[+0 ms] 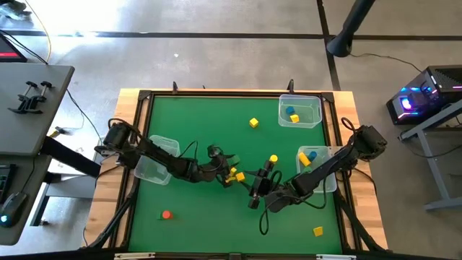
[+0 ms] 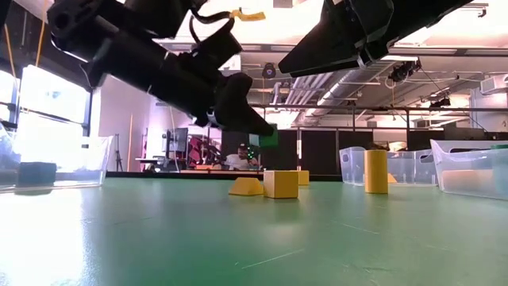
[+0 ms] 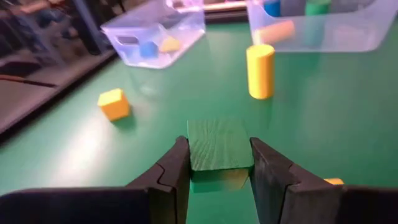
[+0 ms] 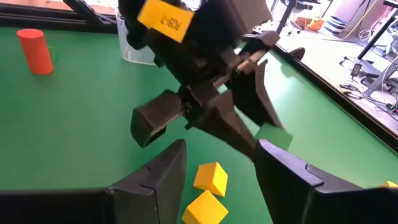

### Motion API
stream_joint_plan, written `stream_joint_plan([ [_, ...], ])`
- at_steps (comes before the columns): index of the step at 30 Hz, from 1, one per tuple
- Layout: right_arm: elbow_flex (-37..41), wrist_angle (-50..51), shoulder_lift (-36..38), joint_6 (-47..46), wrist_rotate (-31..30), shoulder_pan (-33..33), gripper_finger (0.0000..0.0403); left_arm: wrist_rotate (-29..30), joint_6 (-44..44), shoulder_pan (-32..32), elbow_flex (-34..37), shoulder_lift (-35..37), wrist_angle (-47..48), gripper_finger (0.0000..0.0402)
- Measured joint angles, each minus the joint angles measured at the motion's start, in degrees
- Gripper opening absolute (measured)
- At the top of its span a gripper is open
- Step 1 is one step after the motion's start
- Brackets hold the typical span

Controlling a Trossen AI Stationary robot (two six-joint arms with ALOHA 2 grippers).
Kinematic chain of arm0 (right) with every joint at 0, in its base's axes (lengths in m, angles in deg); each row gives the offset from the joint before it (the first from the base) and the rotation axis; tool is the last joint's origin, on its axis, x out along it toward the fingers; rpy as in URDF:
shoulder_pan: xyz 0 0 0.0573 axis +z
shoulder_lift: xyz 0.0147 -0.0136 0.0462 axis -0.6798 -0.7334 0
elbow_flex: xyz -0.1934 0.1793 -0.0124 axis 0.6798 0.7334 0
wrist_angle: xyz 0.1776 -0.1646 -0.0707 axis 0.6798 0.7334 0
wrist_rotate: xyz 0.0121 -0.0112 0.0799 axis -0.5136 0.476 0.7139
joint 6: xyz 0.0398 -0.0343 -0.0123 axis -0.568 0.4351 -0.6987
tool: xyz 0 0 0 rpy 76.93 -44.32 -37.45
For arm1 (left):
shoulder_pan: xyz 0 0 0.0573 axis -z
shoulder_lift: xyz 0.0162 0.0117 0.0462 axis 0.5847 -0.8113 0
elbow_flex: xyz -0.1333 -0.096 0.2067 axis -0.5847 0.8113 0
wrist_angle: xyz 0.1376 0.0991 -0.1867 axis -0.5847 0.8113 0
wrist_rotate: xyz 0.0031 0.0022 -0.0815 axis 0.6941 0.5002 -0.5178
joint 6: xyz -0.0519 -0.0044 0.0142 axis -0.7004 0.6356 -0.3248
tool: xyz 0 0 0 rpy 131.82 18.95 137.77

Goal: Sort blocks by size
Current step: Put the green square block into the left transparent bin

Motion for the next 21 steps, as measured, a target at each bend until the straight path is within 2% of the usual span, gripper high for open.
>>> stream_joint_plan([
  [7, 0.0, 0.0, 0.0, 0.0, 0.0, 0.0, 0.0181, 10.3, 6.6, 3.5, 0.0, 4.3, 1.3, 0.0103],
  [11, 0.0, 0.0, 0.0, 0.0, 0.0, 0.0, 0.0181, 13.1, 9.3, 5.1, 0.0, 8.5, 5.1, 0.0105],
  [15, 0.0, 0.0, 0.0, 0.0, 0.0, 0.0, 0.0181, 15.1, 6.7, 5.9, 0.0, 14.2, 17.0, 0.0107],
  [21, 0.0, 0.2, 0.0, 0.0, 0.0, 0.0, 0.0181, 20.7, -8.6, 7.2, 0.0, 22.7, 42.4, 0.0106],
])
